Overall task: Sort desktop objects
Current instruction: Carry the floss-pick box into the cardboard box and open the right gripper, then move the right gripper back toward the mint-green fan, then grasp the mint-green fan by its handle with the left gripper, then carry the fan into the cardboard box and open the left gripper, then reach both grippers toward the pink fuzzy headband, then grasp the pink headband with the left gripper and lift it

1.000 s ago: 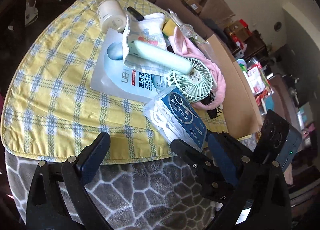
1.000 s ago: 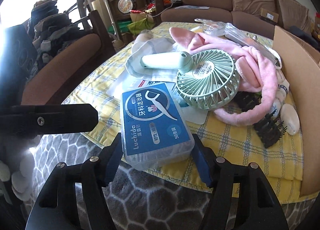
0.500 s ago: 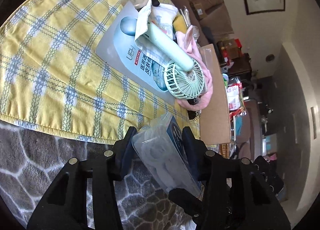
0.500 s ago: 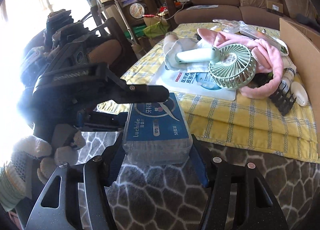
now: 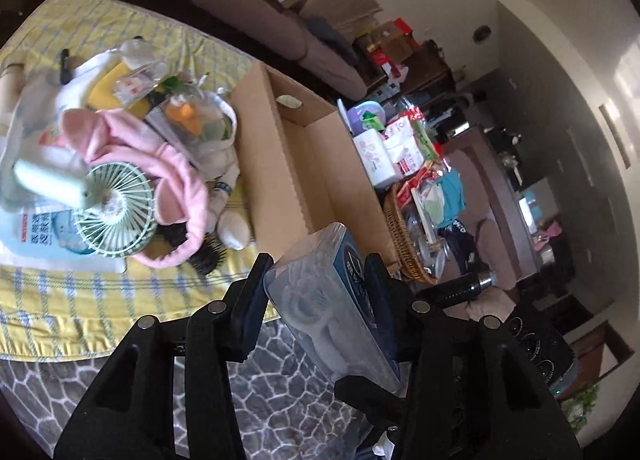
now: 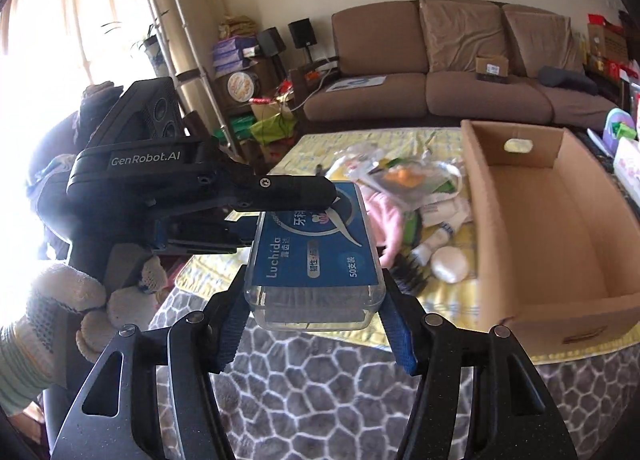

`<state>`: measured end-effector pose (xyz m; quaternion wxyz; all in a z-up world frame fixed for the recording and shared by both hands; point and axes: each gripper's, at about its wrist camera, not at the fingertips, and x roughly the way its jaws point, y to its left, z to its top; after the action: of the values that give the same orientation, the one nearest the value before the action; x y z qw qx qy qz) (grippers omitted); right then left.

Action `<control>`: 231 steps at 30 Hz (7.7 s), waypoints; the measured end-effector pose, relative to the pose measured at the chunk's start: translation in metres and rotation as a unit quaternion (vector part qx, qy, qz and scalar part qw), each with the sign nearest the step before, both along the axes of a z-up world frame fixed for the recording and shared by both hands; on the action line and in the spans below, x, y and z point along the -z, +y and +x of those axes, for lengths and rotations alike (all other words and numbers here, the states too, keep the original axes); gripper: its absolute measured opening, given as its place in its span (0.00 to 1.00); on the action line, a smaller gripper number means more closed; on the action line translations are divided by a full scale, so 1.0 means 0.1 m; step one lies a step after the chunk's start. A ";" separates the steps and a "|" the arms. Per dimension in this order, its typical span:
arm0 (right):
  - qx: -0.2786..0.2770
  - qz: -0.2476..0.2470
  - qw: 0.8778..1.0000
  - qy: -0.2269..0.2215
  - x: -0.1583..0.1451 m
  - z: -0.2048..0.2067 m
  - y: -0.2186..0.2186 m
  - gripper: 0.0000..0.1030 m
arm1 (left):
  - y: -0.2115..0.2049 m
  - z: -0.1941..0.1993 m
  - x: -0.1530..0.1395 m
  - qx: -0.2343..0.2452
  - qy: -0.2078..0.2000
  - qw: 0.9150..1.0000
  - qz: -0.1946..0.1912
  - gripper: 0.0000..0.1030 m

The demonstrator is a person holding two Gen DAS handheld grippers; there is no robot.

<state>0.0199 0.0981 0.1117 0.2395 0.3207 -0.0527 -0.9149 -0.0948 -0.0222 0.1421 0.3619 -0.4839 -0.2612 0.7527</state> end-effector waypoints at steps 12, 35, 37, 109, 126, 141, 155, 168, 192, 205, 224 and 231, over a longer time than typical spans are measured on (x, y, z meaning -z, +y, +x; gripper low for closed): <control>0.123 -0.001 0.990 -0.068 0.14 -0.72 1.45 0.60 | 1.79 -0.59 0.24 0.036 -0.017 0.989 -0.144 0.52; 0.143 0.021 0.987 -0.074 -0.28 -0.49 1.40 0.70 | 0.01 -0.11 -0.15 -0.026 0.050 0.987 -0.150 0.92; 0.145 0.011 0.987 -0.069 -0.36 -0.41 1.35 0.71 | -0.28 0.03 -0.08 -0.036 0.052 0.985 -0.162 0.92; -0.029 -0.257 0.958 -0.128 0.26 -0.91 0.03 0.29 | -0.45 0.31 0.29 0.109 0.261 0.895 -0.344 0.23; 0.123 -0.293 0.947 -0.052 -0.35 -0.49 2.28 0.29 | 2.41 0.03 -0.28 0.277 0.338 0.803 -0.406 0.23; 0.186 -0.187 0.951 -0.162 0.60 -1.26 2.74 0.34 | 3.06 -0.72 0.70 0.313 0.265 0.795 -0.447 0.29; 0.199 -0.103 0.956 -0.192 0.38 -1.17 2.46 0.54 | 2.51 -0.62 0.25 0.250 0.263 0.836 -0.413 0.36; 0.155 -0.072 0.982 -0.077 -0.43 -0.62 1.57 1.00 | 0.63 0.11 -0.41 0.112 0.245 0.915 -0.301 1.00; 0.092 0.027 0.990 -0.100 0.47 -0.82 -0.37 0.75 | -1.33 0.32 0.52 -0.071 0.155 0.955 -0.242 1.00; 0.128 0.031 0.985 -0.107 0.77 -1.41 -0.12 0.64 | -0.17 -0.26 0.91 0.021 0.203 0.933 -0.296 1.00; 0.064 -0.101 0.979 -0.163 0.91 -1.59 -0.03 0.15 | -0.06 -0.39 1.06 0.019 0.169 0.942 -0.289 0.09; 0.038 -0.097 0.986 -0.129 0.49 -1.34 -0.14 0.13 | -0.23 -0.11 0.49 -0.003 0.205 0.945 -0.254 0.09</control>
<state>-0.1143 0.0839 0.0623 0.2258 0.4091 -0.1834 -0.8649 -0.1055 -0.0448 0.0930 0.2701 -0.3940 0.0172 0.8784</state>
